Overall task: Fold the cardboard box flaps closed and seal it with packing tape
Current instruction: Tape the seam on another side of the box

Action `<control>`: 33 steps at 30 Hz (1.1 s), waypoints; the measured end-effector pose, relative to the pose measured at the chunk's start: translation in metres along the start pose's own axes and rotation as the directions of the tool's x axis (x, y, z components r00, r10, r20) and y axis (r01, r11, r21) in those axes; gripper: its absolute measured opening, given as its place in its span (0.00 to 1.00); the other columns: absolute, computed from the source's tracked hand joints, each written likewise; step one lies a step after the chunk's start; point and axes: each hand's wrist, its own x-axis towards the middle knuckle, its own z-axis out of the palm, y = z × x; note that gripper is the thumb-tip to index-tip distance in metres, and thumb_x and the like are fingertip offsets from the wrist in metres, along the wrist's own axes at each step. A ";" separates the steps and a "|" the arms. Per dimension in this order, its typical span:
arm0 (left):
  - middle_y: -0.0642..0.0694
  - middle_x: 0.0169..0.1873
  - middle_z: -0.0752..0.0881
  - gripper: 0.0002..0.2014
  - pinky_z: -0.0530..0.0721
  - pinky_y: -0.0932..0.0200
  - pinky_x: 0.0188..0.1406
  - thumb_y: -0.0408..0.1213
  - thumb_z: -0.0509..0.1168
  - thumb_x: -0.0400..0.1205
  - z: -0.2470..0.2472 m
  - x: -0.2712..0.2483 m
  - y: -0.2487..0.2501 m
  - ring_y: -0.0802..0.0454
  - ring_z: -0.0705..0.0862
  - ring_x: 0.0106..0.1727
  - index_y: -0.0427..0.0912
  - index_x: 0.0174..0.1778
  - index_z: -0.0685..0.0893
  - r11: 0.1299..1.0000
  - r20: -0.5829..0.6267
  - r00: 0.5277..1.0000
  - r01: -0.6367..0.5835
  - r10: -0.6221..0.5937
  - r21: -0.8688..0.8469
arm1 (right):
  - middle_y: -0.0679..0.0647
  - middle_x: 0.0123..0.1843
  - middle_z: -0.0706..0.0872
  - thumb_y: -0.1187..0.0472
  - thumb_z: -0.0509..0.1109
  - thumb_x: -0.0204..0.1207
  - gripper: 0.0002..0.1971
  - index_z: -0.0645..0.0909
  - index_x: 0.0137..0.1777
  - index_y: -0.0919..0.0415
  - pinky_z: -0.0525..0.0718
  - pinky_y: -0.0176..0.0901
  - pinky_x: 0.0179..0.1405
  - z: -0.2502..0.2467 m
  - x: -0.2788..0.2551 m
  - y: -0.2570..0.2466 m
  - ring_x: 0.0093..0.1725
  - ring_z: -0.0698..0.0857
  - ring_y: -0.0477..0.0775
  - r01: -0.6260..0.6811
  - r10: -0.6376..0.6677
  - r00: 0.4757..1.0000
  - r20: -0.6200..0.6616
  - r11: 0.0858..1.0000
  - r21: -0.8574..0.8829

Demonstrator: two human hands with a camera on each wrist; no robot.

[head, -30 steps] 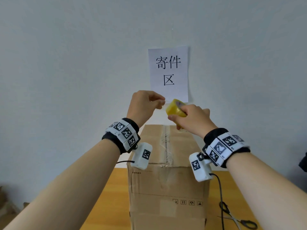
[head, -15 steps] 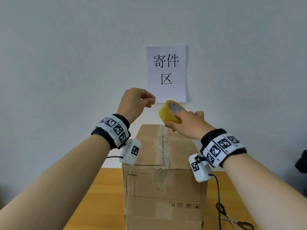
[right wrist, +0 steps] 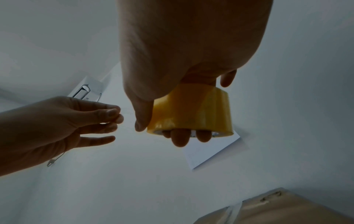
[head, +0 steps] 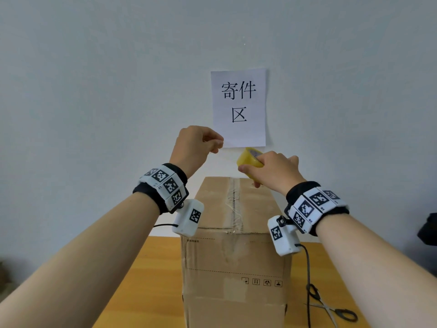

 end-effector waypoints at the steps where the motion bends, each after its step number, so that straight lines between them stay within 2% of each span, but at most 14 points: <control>1: 0.50 0.33 0.91 0.03 0.71 0.78 0.23 0.35 0.72 0.79 -0.002 -0.001 0.001 0.60 0.89 0.36 0.44 0.45 0.92 1.000 -0.001 1.000 0.000 0.000 0.001 | 0.43 0.28 0.90 0.30 0.60 0.76 0.25 0.85 0.38 0.49 0.63 0.54 0.55 -0.001 -0.003 -0.001 0.43 0.83 0.43 0.006 -0.006 1.000 -0.001 1.000 -0.009; 6: 0.51 0.35 0.91 0.03 0.73 0.76 0.24 0.34 0.72 0.79 -0.011 -0.003 0.006 0.60 0.89 0.37 0.44 0.45 0.91 1.000 -0.014 1.000 0.006 -0.006 0.001 | 0.45 0.30 0.90 0.24 0.59 0.72 0.29 0.83 0.39 0.50 0.61 0.53 0.52 -0.007 -0.013 -0.003 0.47 0.80 0.46 0.052 -0.052 0.999 -0.004 0.998 -0.040; 10: 0.52 0.36 0.91 0.04 0.74 0.76 0.27 0.33 0.71 0.80 -0.022 -0.004 0.011 0.59 0.90 0.39 0.46 0.44 0.90 1.000 -0.054 0.999 0.002 -0.002 0.005 | 0.48 0.37 0.90 0.28 0.57 0.76 0.29 0.84 0.40 0.52 0.63 0.53 0.53 -0.014 -0.021 -0.004 0.48 0.78 0.50 0.114 -0.114 0.994 -0.005 0.994 -0.005; 13: 0.52 0.36 0.91 0.04 0.73 0.78 0.26 0.33 0.71 0.80 -0.025 -0.007 0.015 0.58 0.90 0.39 0.46 0.44 0.91 1.000 -0.056 0.998 0.000 0.000 0.007 | 0.46 0.30 0.89 0.29 0.56 0.77 0.29 0.85 0.36 0.52 0.63 0.53 0.53 -0.017 -0.024 -0.007 0.48 0.80 0.47 0.119 -0.119 0.991 -0.057 0.993 0.011; 16: 0.53 0.35 0.90 0.04 0.74 0.76 0.26 0.33 0.70 0.80 -0.024 -0.012 0.019 0.59 0.90 0.38 0.46 0.43 0.91 1.000 -0.055 0.998 -0.011 0.012 0.008 | 0.44 0.25 0.88 0.30 0.55 0.77 0.25 0.84 0.35 0.46 0.62 0.53 0.52 -0.021 -0.026 -0.013 0.46 0.81 0.43 0.090 -0.088 0.990 -0.106 0.996 0.014; 20: 0.52 0.35 0.90 0.04 0.75 0.72 0.30 0.34 0.71 0.80 -0.023 -0.015 0.025 0.58 0.90 0.38 0.47 0.43 0.90 1.000 -0.044 0.999 -0.020 0.021 0.009 | 0.45 0.24 0.88 0.30 0.56 0.78 0.26 0.87 0.38 0.46 0.62 0.53 0.51 -0.028 -0.029 -0.018 0.43 0.81 0.42 0.040 -0.037 0.994 -0.100 0.999 0.026; 24: 0.54 0.34 0.90 0.04 0.75 0.76 0.27 0.33 0.71 0.80 -0.026 -0.018 0.025 0.59 0.90 0.37 0.46 0.43 0.90 1.000 -0.052 0.999 -0.011 0.010 -0.011 | 0.46 0.24 0.88 0.30 0.57 0.78 0.24 0.82 0.33 0.44 0.63 0.54 0.53 -0.033 -0.032 -0.016 0.40 0.81 0.43 -0.018 0.018 0.996 -0.086 1.000 0.006; 27: 0.54 0.35 0.91 0.05 0.76 0.76 0.26 0.33 0.71 0.80 -0.028 -0.021 0.025 0.60 0.90 0.37 0.47 0.42 0.90 1.000 -0.038 0.999 -0.010 0.009 -0.009 | 0.46 0.24 0.88 0.29 0.57 0.78 0.28 0.85 0.33 0.49 0.63 0.54 0.53 -0.032 -0.035 -0.014 0.40 0.82 0.45 -0.048 0.046 0.995 -0.086 0.999 -0.021; 31: 0.53 0.37 0.92 0.05 0.74 0.77 0.24 0.33 0.69 0.81 -0.032 -0.025 0.022 0.59 0.91 0.39 0.47 0.43 0.90 0.999 -0.027 0.999 0.029 -0.029 -0.019 | 0.45 0.24 0.88 0.28 0.57 0.77 0.29 0.86 0.35 0.50 0.64 0.55 0.55 -0.026 -0.041 -0.013 0.44 0.82 0.45 -0.015 0.014 0.999 -0.050 1.000 -0.010; 33: 0.51 0.38 0.92 0.05 0.74 0.77 0.24 0.32 0.69 0.81 -0.037 -0.027 0.016 0.58 0.91 0.40 0.45 0.44 0.90 0.997 -0.013 0.998 0.067 -0.068 -0.038 | 0.46 0.24 0.88 0.26 0.58 0.75 0.30 0.85 0.32 0.50 0.64 0.56 0.56 -0.024 -0.045 -0.013 0.45 0.81 0.45 0.012 -0.011 0.999 -0.036 1.000 0.016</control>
